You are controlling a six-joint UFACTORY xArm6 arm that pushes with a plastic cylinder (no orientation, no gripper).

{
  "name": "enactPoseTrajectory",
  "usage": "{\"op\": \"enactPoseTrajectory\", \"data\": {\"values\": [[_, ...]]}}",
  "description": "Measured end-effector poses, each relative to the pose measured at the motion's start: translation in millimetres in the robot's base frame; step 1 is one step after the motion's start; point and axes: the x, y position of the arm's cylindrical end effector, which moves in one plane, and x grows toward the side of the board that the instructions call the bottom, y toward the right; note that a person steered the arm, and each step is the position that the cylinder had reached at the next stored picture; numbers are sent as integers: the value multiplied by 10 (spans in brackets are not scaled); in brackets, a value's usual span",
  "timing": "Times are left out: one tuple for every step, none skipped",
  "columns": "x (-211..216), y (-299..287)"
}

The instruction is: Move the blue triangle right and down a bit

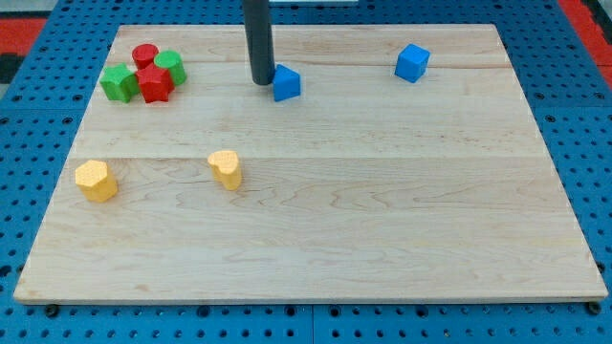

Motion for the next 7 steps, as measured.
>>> {"op": "enactPoseTrajectory", "data": {"values": [[250, 199], [146, 220], [-55, 270], [-126, 430], [-126, 654], [-168, 688], [-309, 688]]}}
